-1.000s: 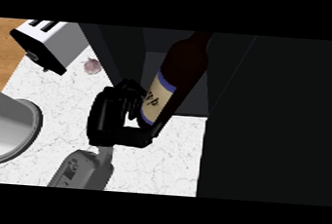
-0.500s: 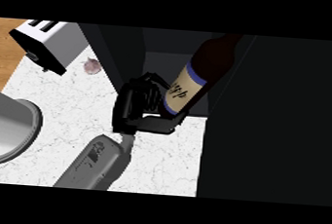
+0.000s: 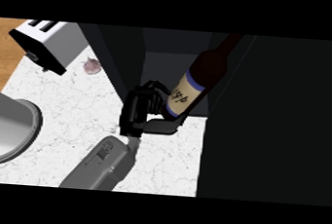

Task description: Pick up the wine, place it into the cabinet and close the cabinet

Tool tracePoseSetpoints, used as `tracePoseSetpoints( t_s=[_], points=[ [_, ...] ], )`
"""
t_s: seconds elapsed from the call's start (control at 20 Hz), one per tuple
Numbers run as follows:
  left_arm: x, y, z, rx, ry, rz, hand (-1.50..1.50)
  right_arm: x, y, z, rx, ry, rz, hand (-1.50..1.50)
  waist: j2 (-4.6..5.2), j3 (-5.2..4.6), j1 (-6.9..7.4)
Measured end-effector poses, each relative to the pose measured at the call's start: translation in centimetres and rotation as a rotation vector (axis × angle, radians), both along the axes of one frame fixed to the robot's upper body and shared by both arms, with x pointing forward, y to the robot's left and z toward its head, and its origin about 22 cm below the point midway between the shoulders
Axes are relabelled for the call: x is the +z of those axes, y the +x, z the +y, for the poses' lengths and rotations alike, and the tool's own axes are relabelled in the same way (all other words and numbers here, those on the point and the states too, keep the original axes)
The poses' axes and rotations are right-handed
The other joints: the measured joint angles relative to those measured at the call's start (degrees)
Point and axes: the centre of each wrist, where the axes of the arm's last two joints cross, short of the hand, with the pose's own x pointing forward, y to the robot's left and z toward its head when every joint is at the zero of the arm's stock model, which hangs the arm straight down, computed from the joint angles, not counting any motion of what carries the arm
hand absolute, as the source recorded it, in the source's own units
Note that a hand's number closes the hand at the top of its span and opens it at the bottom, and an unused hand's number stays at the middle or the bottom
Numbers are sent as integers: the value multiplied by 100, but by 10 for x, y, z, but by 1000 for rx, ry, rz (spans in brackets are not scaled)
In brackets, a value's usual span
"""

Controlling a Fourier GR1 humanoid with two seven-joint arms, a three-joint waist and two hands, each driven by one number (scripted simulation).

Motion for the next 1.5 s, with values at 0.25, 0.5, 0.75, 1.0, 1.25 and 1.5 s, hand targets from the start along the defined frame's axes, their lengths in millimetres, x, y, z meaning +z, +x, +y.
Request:
tracePoseSetpoints(
  t_s=[0.25, 0.5, 0.75, 1.0, 1.25, 1.5],
  points=[
    [-19, 9, 6, 20, 6, 34, 150, 5, 5, 1, 4, -1, 2, -150, 4, 1, -5],
    [-28, 12, 11, 32, -21, 54, 150, 3, 1, -3, 4, 2, 6, -150, 2, 0, -10],
    [-44, 10, 10, 36, -90, 71, 150, 3, -4, -1, 12, 5, 8, -150, 10, -1, -46],
    [-48, 26, 15, 27, -116, 78, 150, 6, -3, 0, 13, 8, 13, -150, 13, -1, -47],
    [-45, 32, 7, 14, -123, 81, 150, 1, -5, -3, 12, 12, 15, -150, 13, -1, -72],
    [-40, 47, 4, 18, -133, 91, 150, 1, 0, -2, 17, 10, 17, -150, 32, -2, -126]
  ],
)
